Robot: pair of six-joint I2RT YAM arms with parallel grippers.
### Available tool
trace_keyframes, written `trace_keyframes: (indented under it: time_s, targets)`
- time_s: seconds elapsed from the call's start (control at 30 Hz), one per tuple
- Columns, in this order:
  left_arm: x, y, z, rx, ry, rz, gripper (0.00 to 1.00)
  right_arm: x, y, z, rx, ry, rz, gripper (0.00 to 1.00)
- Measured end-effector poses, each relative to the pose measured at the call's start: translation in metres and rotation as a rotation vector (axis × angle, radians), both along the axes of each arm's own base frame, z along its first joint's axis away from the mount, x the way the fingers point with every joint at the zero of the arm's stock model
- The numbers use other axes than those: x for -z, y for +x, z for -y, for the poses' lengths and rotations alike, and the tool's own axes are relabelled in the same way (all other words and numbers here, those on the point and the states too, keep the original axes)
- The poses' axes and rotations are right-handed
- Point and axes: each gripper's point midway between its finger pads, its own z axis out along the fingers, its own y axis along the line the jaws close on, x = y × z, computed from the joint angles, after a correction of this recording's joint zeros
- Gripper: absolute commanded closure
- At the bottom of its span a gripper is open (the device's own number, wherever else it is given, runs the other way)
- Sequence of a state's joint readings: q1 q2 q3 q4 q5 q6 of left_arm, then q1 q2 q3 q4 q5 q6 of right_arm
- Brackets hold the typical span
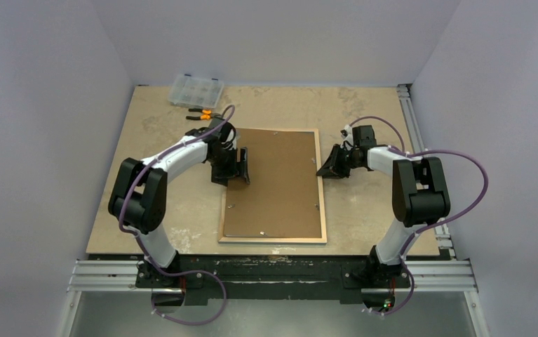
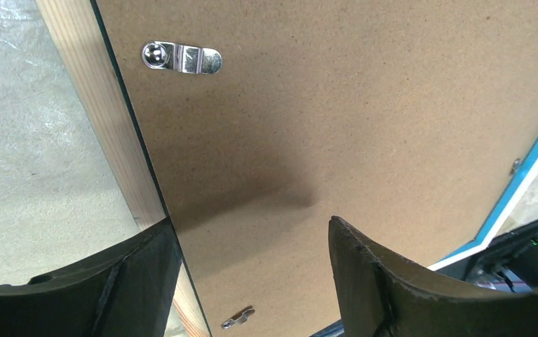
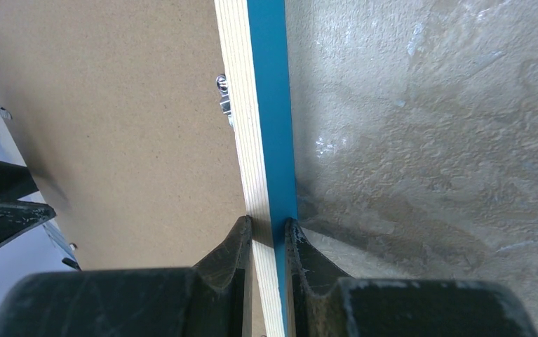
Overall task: Put the photo into the frame
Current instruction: Place the photo frame item in the photo frame.
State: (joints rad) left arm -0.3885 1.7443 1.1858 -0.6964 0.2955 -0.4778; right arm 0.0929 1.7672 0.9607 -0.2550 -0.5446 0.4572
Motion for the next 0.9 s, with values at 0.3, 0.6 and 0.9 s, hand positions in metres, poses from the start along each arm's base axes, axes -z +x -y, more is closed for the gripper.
trace_keyframes:
  time_s: [0.3, 0.6, 0.9]
  targets:
    - [0.01, 0.0, 0.002, 0.054, 0.127, 0.004, 0.27, 0.0, 0.0, 0.0, 0.0, 0.001, 0.0, 0.98]
    - [0.001, 0.001, 0.0, 0.091, 0.283, 0.047, 0.18, 0.0, 0.0, 0.0, -0.001, 0.001, 0.0, 0.97]
    - [-0.004, 0.006, -0.011, 0.092, 0.422, 0.116, 0.11, 0.0, 0.0, -0.001, -0.003, 0.002, 0.0, 0.96]
